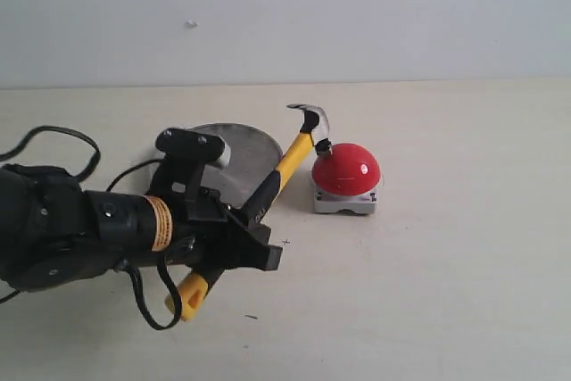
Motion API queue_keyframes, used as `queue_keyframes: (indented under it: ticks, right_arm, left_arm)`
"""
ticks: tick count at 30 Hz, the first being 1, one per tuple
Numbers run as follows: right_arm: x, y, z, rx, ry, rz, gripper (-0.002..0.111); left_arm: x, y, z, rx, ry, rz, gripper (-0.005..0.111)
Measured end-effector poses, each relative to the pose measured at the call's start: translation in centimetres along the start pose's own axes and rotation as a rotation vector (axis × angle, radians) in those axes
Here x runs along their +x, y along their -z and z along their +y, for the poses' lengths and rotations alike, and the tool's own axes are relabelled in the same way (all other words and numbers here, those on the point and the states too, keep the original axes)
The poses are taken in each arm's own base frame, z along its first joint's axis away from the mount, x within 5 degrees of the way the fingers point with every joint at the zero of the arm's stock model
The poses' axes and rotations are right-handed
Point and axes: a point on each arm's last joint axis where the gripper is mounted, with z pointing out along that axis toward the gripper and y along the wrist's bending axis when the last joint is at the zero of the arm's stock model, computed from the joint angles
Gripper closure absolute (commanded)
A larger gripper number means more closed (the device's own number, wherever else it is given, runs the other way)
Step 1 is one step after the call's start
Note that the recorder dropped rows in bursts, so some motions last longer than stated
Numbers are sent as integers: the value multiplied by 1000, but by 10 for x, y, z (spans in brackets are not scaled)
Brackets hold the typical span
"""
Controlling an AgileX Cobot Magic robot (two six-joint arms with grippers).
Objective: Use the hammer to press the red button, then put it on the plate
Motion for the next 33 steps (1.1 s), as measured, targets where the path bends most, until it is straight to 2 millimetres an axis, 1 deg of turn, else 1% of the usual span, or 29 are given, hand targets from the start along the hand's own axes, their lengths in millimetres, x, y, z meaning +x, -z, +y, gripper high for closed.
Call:
queue_keyframes:
  ticks: [3, 4, 6, 8, 9, 10, 12, 13, 14, 16, 19, 22, 24, 28, 33]
  right_arm:
    - [0, 0, 0, 0, 0, 0, 108]
    - [0, 0, 0, 0, 0, 0, 108]
    - [0, 0, 0, 0, 0, 0, 108]
    - [0, 0, 0, 0, 0, 0, 108]
    - [0, 0, 0, 0, 0, 0, 108]
    - [0, 0, 0, 0, 0, 0, 108]
    - [0, 0, 0, 0, 0, 0, 108]
    - [0, 0, 0, 0, 0, 0, 108]
    - [0, 0, 0, 0, 0, 0, 108]
    - [0, 0, 0, 0, 0, 0, 108]
    - [0, 0, 0, 0, 0, 0, 108]
    - [0, 0, 0, 0, 0, 0, 108]
    - [0, 0, 0, 0, 0, 0, 108]
    - [0, 0, 0, 0, 0, 0, 108]
    - [0, 0, 0, 0, 0, 0, 108]
  left_arm:
    - [-17, 21, -6, 8, -28, -66, 107]
    - [-30, 40, -12, 23, -49, -134, 107]
    - [-43, 60, -17, 36, -57, -203, 107]
    - [-51, 76, -20, 38, -63, -249, 107]
    - [-57, 91, -22, 32, -69, -280, 107]
    - [-59, 98, -23, 21, -71, -289, 107]
    - [-61, 114, -16, -37, -52, -283, 107]
    - [-61, 116, -12, -58, -28, -276, 107]
    - [-60, 119, -3, -102, 21, -259, 107]
    - [-60, 120, 10, -151, 78, -242, 107]
    - [-59, 123, 25, -210, 154, -228, 107]
    - [-60, 127, 43, -266, 215, -235, 107]
    - [-59, 130, 51, -295, 234, -233, 107]
    - [-56, 132, 59, -337, 263, -206, 107]
    - [-55, 131, 56, -330, 267, -196, 107]
